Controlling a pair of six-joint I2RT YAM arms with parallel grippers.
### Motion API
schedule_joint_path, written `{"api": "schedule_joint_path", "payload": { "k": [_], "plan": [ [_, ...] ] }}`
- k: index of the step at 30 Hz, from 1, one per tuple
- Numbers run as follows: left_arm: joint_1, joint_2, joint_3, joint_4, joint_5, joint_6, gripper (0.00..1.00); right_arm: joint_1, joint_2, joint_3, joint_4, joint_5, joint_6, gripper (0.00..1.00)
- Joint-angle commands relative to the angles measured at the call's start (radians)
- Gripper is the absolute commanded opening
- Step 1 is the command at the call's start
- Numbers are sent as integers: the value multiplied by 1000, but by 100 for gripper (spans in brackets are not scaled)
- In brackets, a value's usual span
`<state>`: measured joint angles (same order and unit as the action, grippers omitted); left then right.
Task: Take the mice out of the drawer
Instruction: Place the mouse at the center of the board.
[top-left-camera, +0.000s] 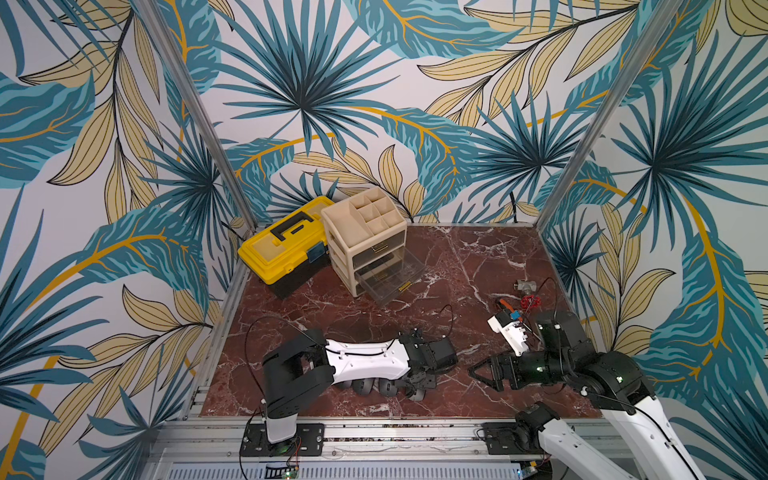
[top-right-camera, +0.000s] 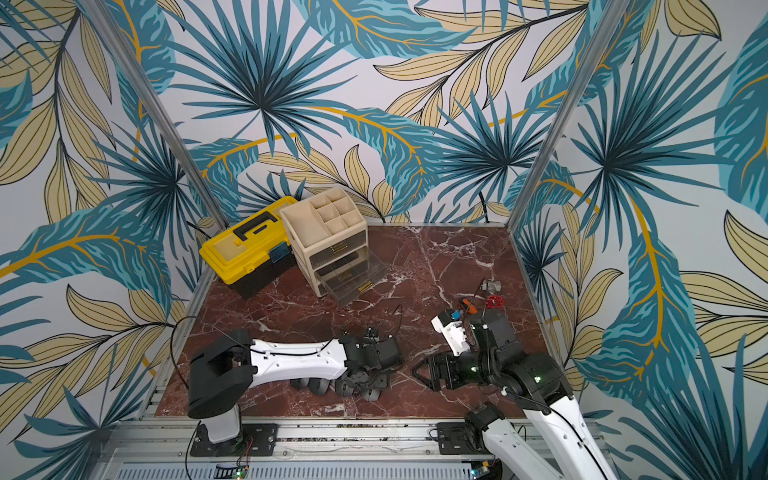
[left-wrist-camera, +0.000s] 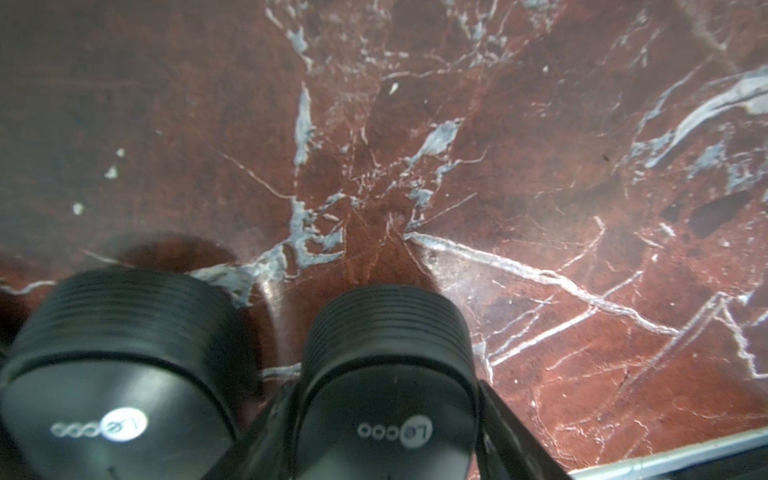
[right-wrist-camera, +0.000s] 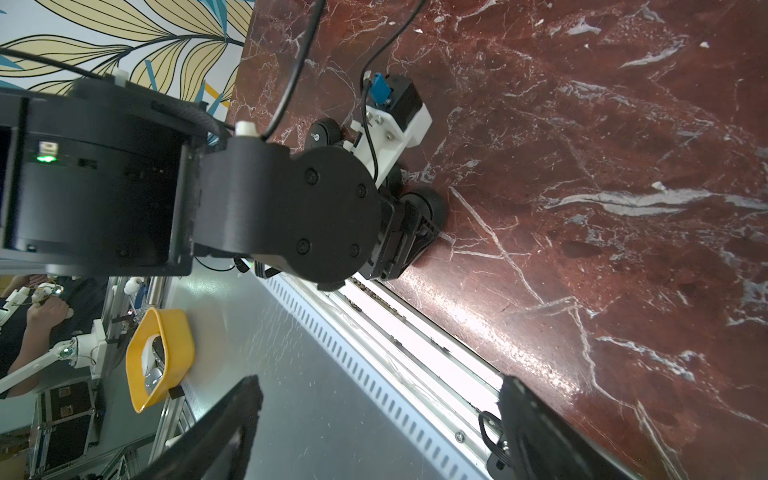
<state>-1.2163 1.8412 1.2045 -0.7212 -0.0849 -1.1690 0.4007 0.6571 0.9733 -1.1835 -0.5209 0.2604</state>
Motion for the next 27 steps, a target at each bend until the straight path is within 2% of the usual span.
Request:
{"api": "schedule_joint_path", "payload": {
  "k": [1, 7, 13, 17, 21, 24, 27],
  "plan": [
    [6, 23, -13, -3, 7, -3, 68, 1, -30, -3, -15, -10, -18, 91],
    [1, 12, -5, -4, -16, 9, 73, -1, -22, -2, 7, -51, -13, 90],
    [-7, -59, 59, -43, -78, 88, 74, -1, -35, -12, 138, 11, 52, 90],
    [1, -119, 152, -86, -108, 195, 74, -1, -31, -37, 290, 150, 205, 89],
    [54, -198, 207, -110, -88, 291, 75, -1, -31, -118, 474, 255, 345, 88],
    [131, -276, 223, -111, -48, 358, 76, -2, -6, -209, 667, 273, 424, 87],
    [199, -342, 260, -125, -89, 469, 77, -2, 67, -291, 872, 256, 505, 83]
  ]
}}
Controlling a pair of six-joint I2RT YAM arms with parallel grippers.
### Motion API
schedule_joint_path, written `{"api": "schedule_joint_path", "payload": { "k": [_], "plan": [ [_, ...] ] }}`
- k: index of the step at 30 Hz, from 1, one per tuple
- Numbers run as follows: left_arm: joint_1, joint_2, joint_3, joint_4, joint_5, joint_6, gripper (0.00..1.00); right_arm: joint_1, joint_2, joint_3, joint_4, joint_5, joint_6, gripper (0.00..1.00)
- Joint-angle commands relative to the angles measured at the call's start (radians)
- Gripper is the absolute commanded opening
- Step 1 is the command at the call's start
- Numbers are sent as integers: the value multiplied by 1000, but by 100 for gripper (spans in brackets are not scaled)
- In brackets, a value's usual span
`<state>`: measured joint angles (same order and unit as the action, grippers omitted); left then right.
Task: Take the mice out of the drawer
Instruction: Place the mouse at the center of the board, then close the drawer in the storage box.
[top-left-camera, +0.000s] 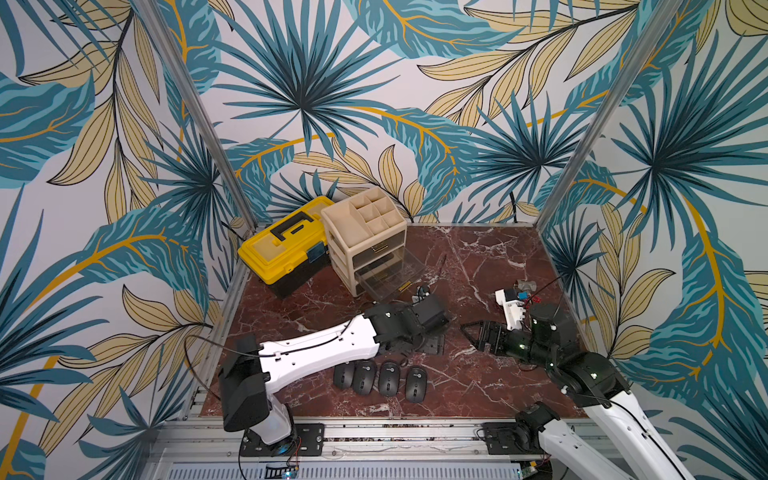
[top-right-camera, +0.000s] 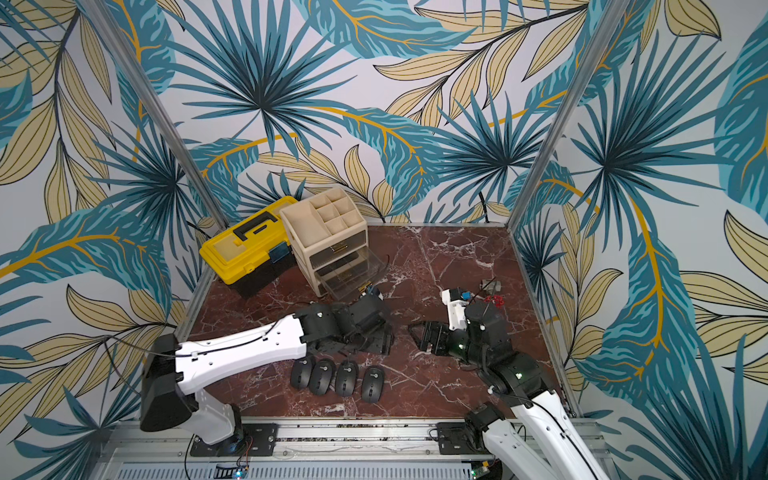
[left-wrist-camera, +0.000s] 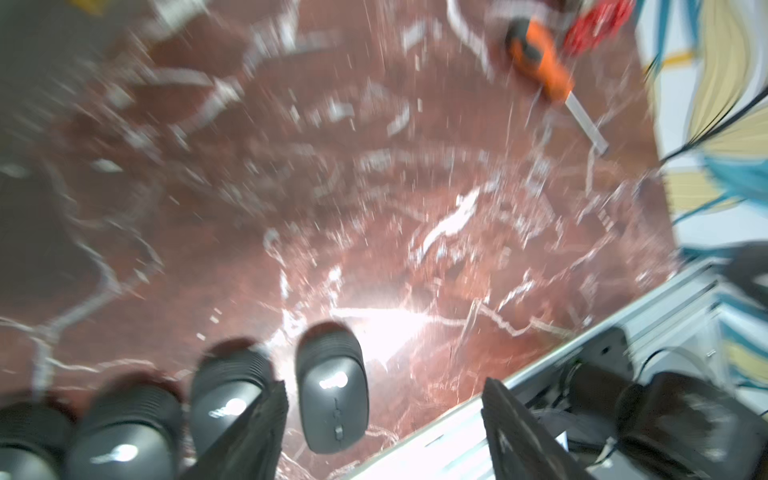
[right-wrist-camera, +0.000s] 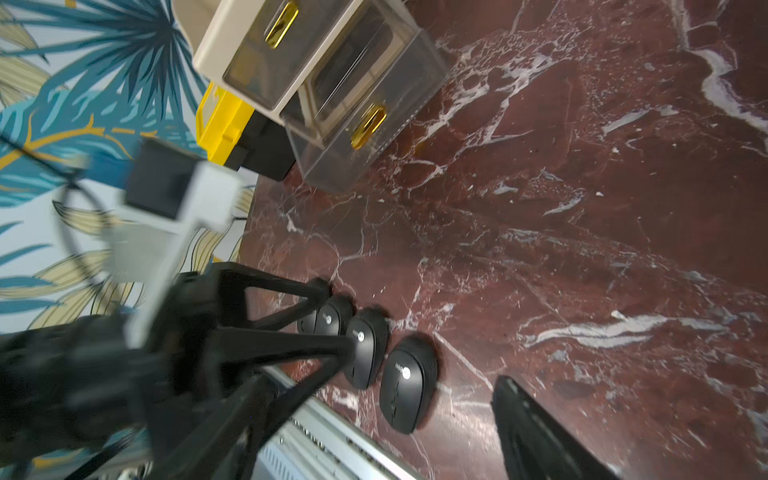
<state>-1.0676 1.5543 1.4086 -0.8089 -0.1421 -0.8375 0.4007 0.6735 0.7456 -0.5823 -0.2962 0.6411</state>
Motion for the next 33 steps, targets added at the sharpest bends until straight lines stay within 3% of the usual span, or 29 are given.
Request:
{"api": "schedule_joint_path", "payload": {
  "k": [1, 8, 14, 17, 22, 33],
  "plan": [
    [72, -70, 76, -45, -37, 177, 78, -1, 79, -85, 335, 21, 148, 82],
    [249, -96, 302, -173, -120, 417, 81, 5, 379, -152, 740, -14, 242, 69],
    [408, -57, 457, -231, -218, 539, 83, 70, 641, -66, 881, 7, 269, 52],
    [507, -28, 500, -237, -250, 557, 84, 89, 744, -37, 946, 20, 295, 46],
    [656, 29, 531, -240, -197, 522, 84, 98, 842, -12, 1008, 28, 318, 43],
    [729, 171, 530, -143, -130, 456, 80, 102, 930, 33, 1036, 15, 302, 39]
  ]
}}
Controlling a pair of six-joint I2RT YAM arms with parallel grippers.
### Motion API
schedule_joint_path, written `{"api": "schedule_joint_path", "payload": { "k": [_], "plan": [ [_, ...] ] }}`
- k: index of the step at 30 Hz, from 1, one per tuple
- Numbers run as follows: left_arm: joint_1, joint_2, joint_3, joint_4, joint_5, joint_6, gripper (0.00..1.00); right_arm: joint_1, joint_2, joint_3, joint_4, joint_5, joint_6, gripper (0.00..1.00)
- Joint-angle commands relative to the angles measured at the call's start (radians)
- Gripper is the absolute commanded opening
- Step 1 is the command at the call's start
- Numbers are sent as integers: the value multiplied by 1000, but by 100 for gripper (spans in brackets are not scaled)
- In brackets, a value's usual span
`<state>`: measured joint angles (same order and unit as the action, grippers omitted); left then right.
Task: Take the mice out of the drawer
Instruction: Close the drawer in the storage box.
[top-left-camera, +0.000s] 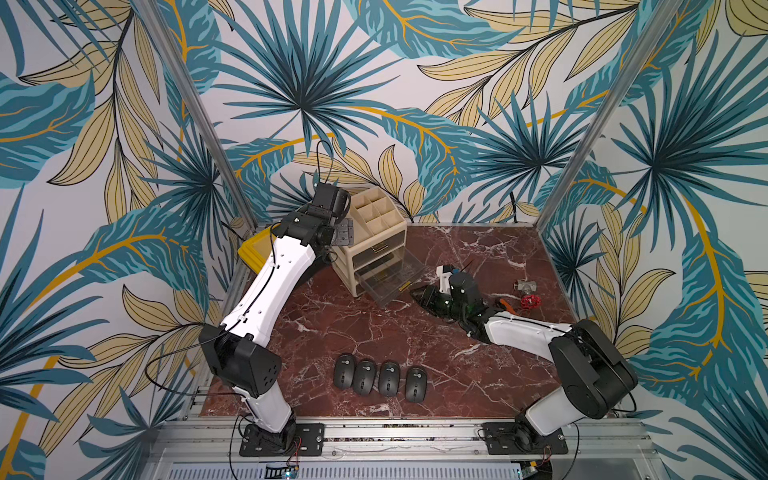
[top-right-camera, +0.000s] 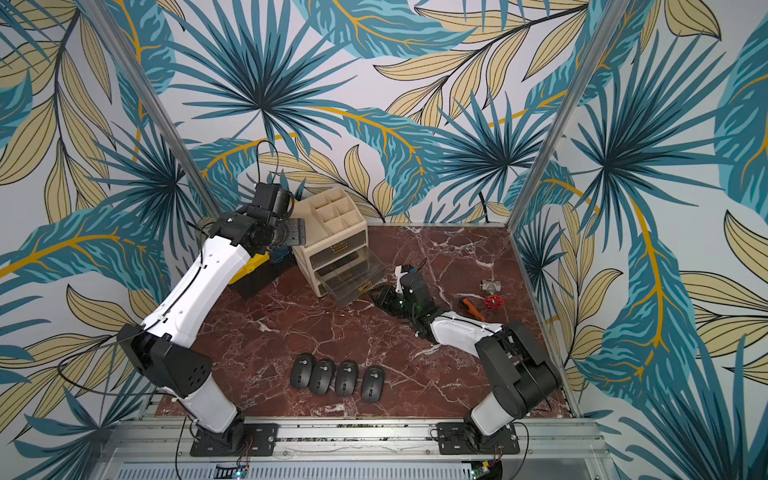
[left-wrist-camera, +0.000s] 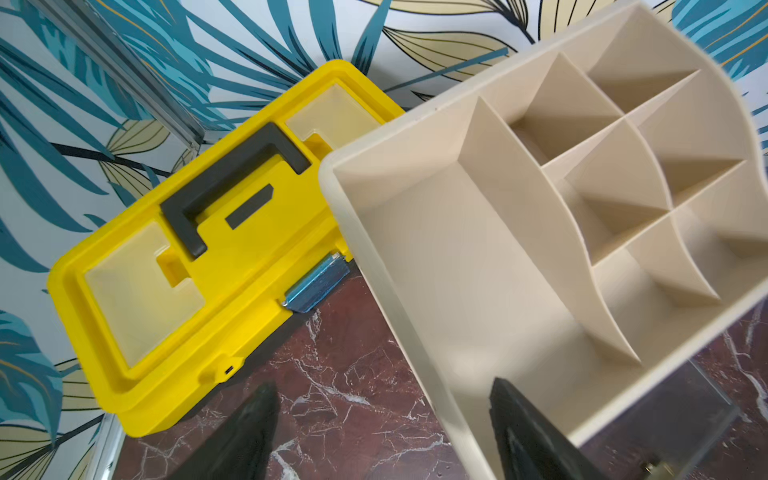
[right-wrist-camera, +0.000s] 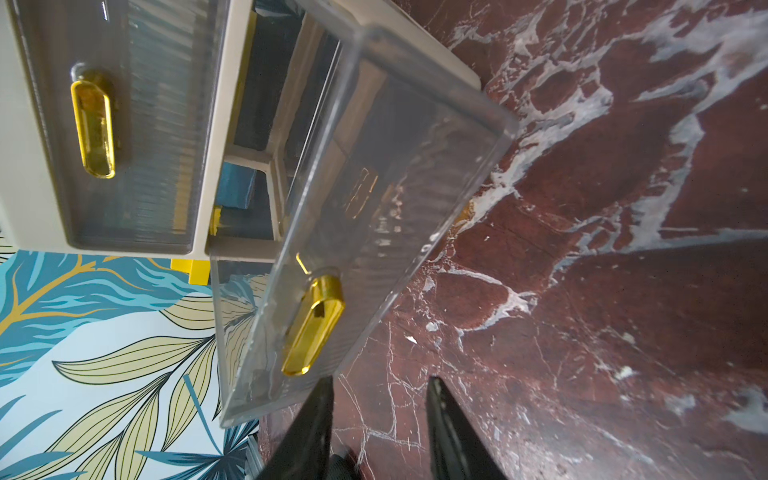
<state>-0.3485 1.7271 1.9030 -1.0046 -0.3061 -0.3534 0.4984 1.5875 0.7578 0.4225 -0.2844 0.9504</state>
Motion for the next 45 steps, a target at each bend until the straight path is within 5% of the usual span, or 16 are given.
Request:
{"api": "schedule_joint_path", "payload": {
  "k": [1, 15, 45],
  "plan": [
    [10, 12, 36, 54, 44, -33, 80, 5, 21, 27, 31, 1, -10, 39],
    [9, 32, -49, 74, 185, -70, 58, 7, 117, 128, 53, -41, 7, 31],
    [-29, 39, -120, 74, 331, -89, 49, 29, 381, 452, 51, -50, 78, 22]
  ]
}}
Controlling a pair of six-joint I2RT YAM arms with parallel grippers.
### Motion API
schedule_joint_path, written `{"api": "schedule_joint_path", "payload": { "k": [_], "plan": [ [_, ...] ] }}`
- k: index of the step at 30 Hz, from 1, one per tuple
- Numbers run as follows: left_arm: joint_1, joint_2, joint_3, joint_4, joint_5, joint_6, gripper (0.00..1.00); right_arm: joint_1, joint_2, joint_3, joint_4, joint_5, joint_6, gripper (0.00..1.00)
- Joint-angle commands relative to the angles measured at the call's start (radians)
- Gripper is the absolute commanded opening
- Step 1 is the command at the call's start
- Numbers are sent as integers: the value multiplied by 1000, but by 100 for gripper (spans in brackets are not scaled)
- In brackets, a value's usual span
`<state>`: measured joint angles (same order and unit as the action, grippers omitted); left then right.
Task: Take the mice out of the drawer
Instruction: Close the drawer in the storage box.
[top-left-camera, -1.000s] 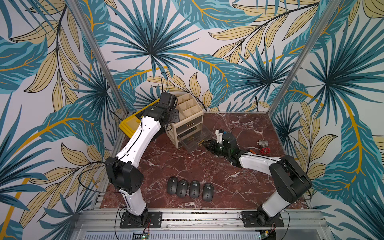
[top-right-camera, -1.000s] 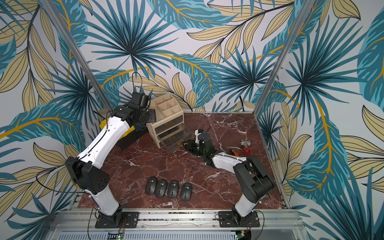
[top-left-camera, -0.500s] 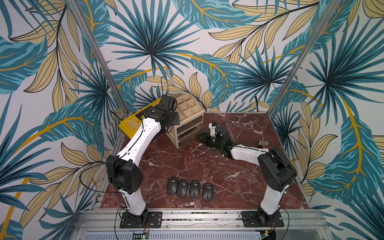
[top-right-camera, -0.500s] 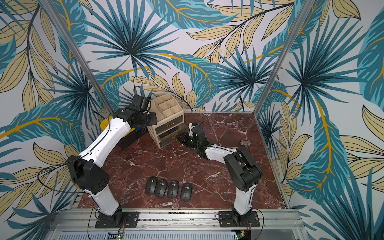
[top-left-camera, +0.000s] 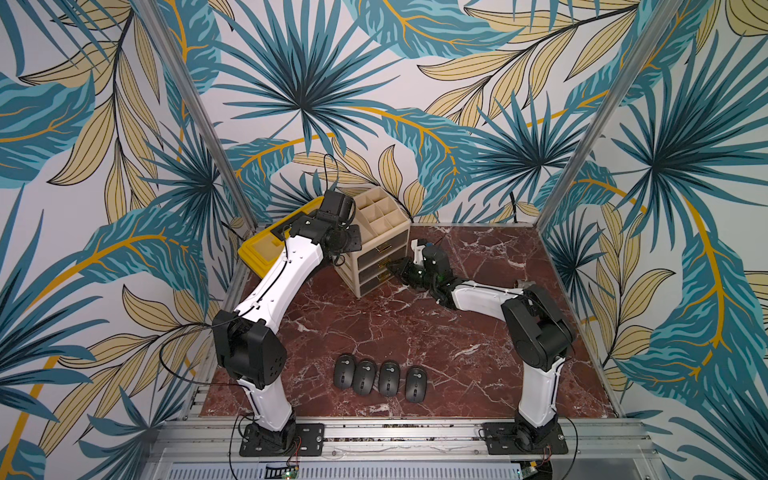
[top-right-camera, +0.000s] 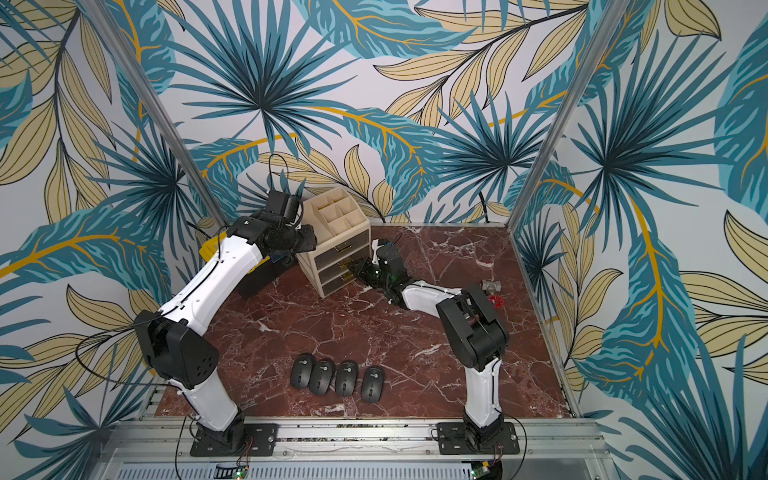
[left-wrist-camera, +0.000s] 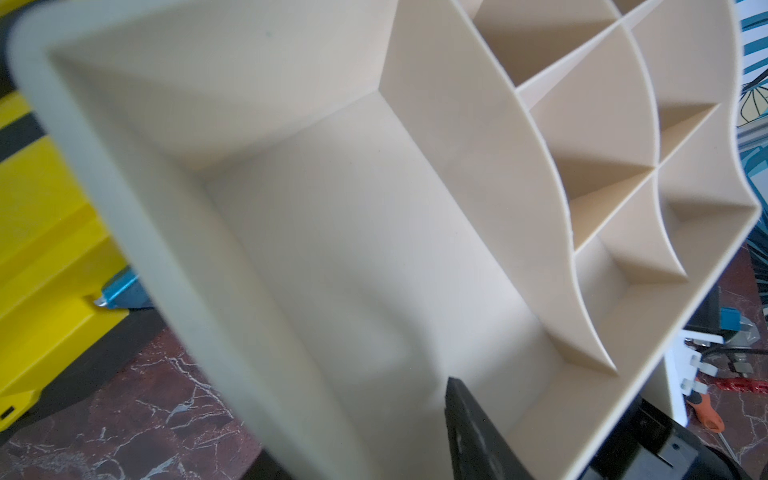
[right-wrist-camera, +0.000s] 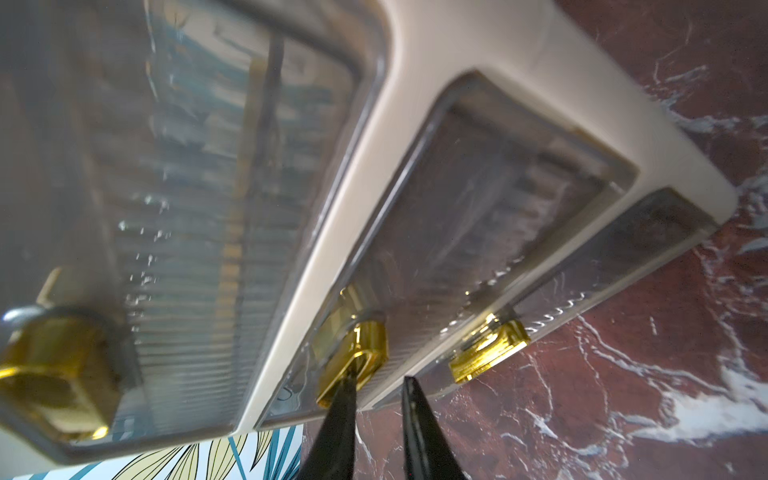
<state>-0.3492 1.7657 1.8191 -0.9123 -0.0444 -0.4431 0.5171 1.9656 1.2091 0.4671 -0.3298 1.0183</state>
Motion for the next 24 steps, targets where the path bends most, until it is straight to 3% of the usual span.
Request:
{"api": "schedule_joint_path", "payload": {
  "k": [1, 14, 24],
  "plan": [
    [-30, 1, -34, -23, 72, 0, 49, 10, -9, -13, 7, -1, 11, 22],
    [-65, -39, -64, -39, 137, -25, 46, -48, -231, -404, 183, 1, 81, 22],
    [-73, -126, -100, -71, 210, -35, 45, -89, -265, -517, 293, -52, 150, 22]
  ]
}}
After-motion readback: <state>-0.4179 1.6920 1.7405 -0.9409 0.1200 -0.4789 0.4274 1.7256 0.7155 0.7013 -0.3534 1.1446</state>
